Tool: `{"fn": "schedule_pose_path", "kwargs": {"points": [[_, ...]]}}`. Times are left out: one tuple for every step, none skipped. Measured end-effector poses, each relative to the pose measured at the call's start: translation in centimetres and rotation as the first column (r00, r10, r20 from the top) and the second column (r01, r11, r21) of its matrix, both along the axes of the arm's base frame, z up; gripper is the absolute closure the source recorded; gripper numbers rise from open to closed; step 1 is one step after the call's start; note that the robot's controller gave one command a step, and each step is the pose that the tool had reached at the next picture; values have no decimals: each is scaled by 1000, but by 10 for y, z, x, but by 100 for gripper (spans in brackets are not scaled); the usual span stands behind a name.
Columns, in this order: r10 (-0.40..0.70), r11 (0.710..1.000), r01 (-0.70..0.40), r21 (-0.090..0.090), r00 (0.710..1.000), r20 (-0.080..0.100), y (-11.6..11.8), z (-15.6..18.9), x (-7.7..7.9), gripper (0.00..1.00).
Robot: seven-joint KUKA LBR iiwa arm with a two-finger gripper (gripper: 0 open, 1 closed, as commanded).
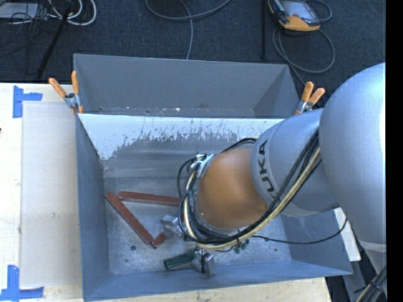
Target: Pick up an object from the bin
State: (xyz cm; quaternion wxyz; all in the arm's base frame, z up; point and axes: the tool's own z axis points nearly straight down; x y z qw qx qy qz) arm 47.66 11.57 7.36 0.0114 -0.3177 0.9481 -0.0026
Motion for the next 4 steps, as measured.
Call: {"fn": "schedule_pose_path", "kwargs": {"points": [[11,1000,-11,-1,1000,-8,9,-1,2,0],[-150,989,150,3,989,-5,24,-1,3,0],[-148,989,148,-3,989,-24,24,-2,-2,100],[-147,989,147,7,989,-5,26,-1,3,0]]}}
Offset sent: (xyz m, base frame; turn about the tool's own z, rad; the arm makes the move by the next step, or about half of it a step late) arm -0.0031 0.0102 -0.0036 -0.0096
